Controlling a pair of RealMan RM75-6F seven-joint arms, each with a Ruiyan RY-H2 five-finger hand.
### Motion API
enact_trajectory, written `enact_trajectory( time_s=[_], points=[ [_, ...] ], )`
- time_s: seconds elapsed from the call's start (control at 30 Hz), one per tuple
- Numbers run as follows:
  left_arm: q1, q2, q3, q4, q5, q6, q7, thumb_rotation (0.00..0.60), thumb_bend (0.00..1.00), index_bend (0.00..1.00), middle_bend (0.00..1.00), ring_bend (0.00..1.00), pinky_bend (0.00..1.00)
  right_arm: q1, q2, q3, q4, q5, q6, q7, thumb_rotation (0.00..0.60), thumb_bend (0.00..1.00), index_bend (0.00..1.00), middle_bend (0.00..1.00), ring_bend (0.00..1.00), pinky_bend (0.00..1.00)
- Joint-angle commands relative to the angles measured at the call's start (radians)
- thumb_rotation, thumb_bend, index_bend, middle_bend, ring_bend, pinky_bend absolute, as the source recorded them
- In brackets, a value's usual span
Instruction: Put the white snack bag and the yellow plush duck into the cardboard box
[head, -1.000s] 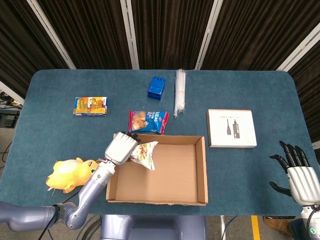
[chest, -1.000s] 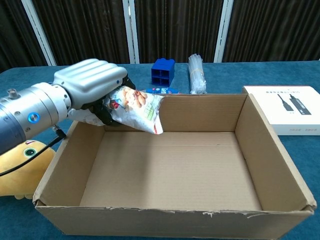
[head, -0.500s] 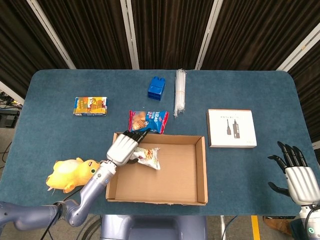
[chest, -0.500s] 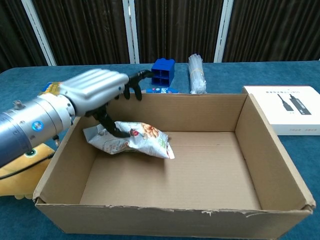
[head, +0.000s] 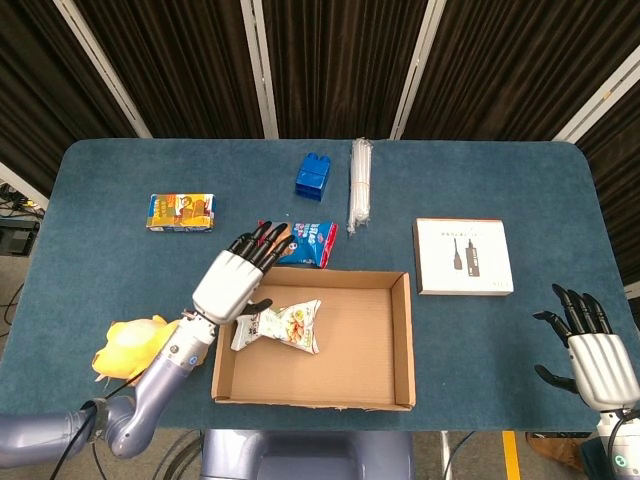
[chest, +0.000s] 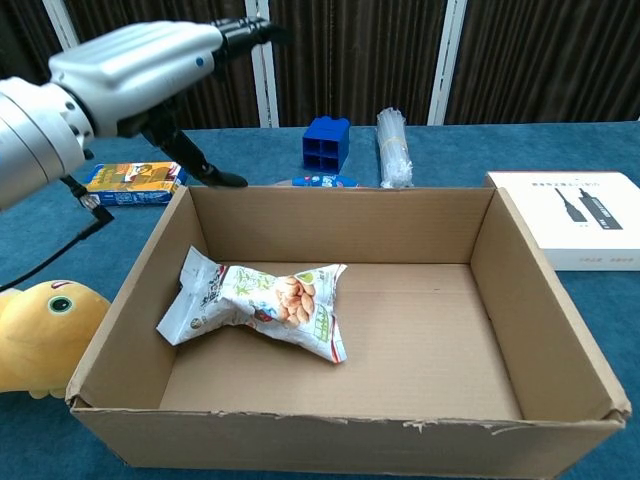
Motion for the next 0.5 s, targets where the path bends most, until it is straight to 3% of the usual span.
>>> enact_trajectory(
  time_s=[0.03, 0.23, 0.5],
  points=[
    [0.001, 0.032, -0.013, -0.033, -0.011, -0.001, 0.02, 0.6, 0.0, 0.02, 0.0, 0.0, 0.23, 0.001, 0.0, 0.0, 0.001, 0.0, -0.002, 0.001, 0.6, 0.0, 0.29, 0.01, 0.0, 0.0],
    [0.022, 0.137, -0.008, -0.11, -0.039, -0.02, 0.029, 0.6, 0.0, 0.03, 0.0, 0.0, 0.23, 0.001, -0.001, -0.001, 0.001, 0.002, -0.007, -0.001, 0.6, 0.0, 0.29, 0.01, 0.0, 0.0],
    [0.092, 0.362, 0.023, -0.216, -0.085, -0.036, -0.016, 0.6, 0.0, 0.04, 0.0, 0.0, 0.24, 0.006, -0.004, -0.001, -0.002, 0.004, -0.02, -0.011, 0.6, 0.0, 0.29, 0.01, 0.0, 0.0]
  ],
)
